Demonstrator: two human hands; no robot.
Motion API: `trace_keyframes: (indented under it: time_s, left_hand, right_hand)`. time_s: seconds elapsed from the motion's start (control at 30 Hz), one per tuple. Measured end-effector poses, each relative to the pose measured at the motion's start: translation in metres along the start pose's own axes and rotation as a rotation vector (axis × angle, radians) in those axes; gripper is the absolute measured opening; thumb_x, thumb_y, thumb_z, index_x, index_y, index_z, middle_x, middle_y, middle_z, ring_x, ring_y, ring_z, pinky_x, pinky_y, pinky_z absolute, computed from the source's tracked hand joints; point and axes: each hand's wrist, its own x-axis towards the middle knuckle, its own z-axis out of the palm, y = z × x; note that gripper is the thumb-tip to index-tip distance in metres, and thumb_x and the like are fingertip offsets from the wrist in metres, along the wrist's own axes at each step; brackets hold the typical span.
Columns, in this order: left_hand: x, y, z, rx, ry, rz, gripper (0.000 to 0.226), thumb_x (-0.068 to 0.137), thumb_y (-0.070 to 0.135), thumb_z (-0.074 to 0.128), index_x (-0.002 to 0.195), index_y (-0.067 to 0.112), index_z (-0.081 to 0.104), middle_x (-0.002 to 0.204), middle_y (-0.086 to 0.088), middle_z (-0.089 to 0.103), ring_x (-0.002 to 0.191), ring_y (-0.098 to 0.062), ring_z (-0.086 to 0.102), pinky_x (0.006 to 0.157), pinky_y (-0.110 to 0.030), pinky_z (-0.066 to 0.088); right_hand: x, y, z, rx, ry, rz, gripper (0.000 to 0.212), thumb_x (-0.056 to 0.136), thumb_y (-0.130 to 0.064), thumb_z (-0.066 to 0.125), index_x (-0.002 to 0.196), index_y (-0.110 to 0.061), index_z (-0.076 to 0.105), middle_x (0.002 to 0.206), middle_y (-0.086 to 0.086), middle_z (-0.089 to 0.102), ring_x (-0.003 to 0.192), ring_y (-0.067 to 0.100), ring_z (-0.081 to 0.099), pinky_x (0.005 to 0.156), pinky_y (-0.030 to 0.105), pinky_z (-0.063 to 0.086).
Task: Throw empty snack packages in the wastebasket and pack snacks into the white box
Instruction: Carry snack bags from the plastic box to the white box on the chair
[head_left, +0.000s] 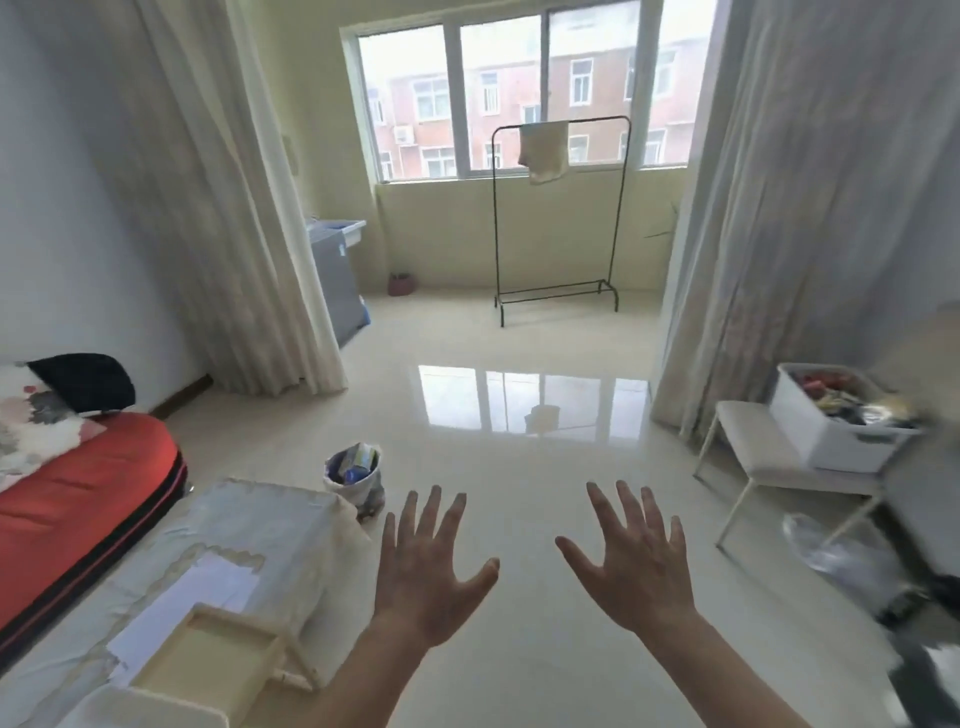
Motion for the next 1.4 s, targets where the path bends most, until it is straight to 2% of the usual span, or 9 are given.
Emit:
trace_keyframes:
  time_s: [0.23,0.3,0.57,0.73,0.9,1.03,1.17,1.4]
  left_hand:
    - [0.104,0.157,0.048,-0.075,-0.048,0.175,0.097,0.076,0.084,0.018,0.161,0.041,0.002,0.171,0.008,-0.004,0.156,-0.018,-0.015,0.126,-0.043,-0.011]
    - [0.129,0.195,0.058,-0.105,-0.057,0.218,0.097,0.075,0.084,0.018,0.162,0.041,0.003,0.171,0.009,-0.004,0.156,-0.017,-0.016,0.126,-0.043,-0.011]
    - [0.214,0.300,0.097,-0.125,-0.108,0.369,0.093,0.083,0.082,0.026,0.161,0.041,0.001,0.171,0.009,-0.005,0.156,-0.017,-0.017,0.126,-0.042,-0.011]
    - [0.274,0.334,0.131,-0.153,-0.155,0.445,0.095,0.078,0.084,0.021,0.161,0.041,0.003,0.171,0.009,-0.003,0.156,-0.016,-0.016,0.126,-0.041,-0.012]
    - [0.355,0.366,0.163,-0.203,-0.187,0.524,0.099,0.075,0.085,0.017,0.162,0.040,0.007,0.171,0.008,0.000,0.157,-0.017,-0.012,0.127,-0.042,-0.008]
    - [0.420,0.393,0.180,-0.206,-0.210,0.608,0.098,0.075,0.085,0.017,0.162,0.040,0.008,0.171,0.008,0.001,0.157,-0.017,-0.012,0.127,-0.042,-0.007]
    - [0.478,0.417,0.191,-0.235,-0.232,0.700,0.099,0.075,0.085,0.019,0.162,0.038,0.011,0.171,0.007,0.004,0.157,-0.018,-0.010,0.128,-0.043,-0.006]
    - [0.537,0.450,0.217,-0.245,-0.288,0.785,0.099,0.074,0.085,0.021,0.161,0.039,0.011,0.171,0.006,0.006,0.158,-0.018,-0.008,0.128,-0.042,-0.005]
  right_hand:
    - [0.061,0.152,-0.031,-0.059,0.014,0.170,0.097,0.074,-0.087,0.002,0.159,-0.040,0.007,0.168,0.002,0.012,0.155,0.028,0.003,0.121,0.056,0.010]
    - [0.076,0.188,-0.040,-0.077,0.032,0.206,0.095,0.077,-0.086,0.006,0.159,-0.039,0.010,0.168,0.004,0.015,0.155,0.030,0.005,0.122,0.057,0.009]
    - [0.121,0.293,-0.062,-0.095,0.055,0.362,0.092,0.080,-0.086,0.010,0.159,-0.039,0.007,0.169,0.004,0.012,0.156,0.030,0.002,0.123,0.055,0.010]
    - [0.155,0.330,-0.055,-0.081,0.063,0.471,0.087,0.084,-0.083,0.019,0.159,-0.041,0.007,0.169,0.002,0.009,0.156,0.027,0.002,0.123,0.053,0.014]
    - [0.199,0.357,-0.047,-0.111,0.036,0.589,0.091,0.078,-0.084,0.009,0.157,-0.042,0.000,0.169,0.000,0.008,0.156,0.026,0.001,0.123,0.053,0.012]
    - [0.239,0.374,-0.049,-0.122,0.055,0.700,0.095,0.074,-0.084,0.004,0.159,-0.040,0.004,0.169,0.000,0.009,0.156,0.026,0.002,0.123,0.051,0.014]
    - [0.276,0.384,-0.046,-0.097,0.104,0.801,0.094,0.075,-0.083,0.007,0.159,-0.041,0.006,0.168,0.000,0.011,0.155,0.026,0.004,0.123,0.051,0.018]
    - [0.323,0.404,-0.025,-0.065,0.090,0.896,0.089,0.080,-0.084,0.013,0.158,-0.042,0.006,0.168,0.000,0.012,0.155,0.027,0.005,0.122,0.051,0.018]
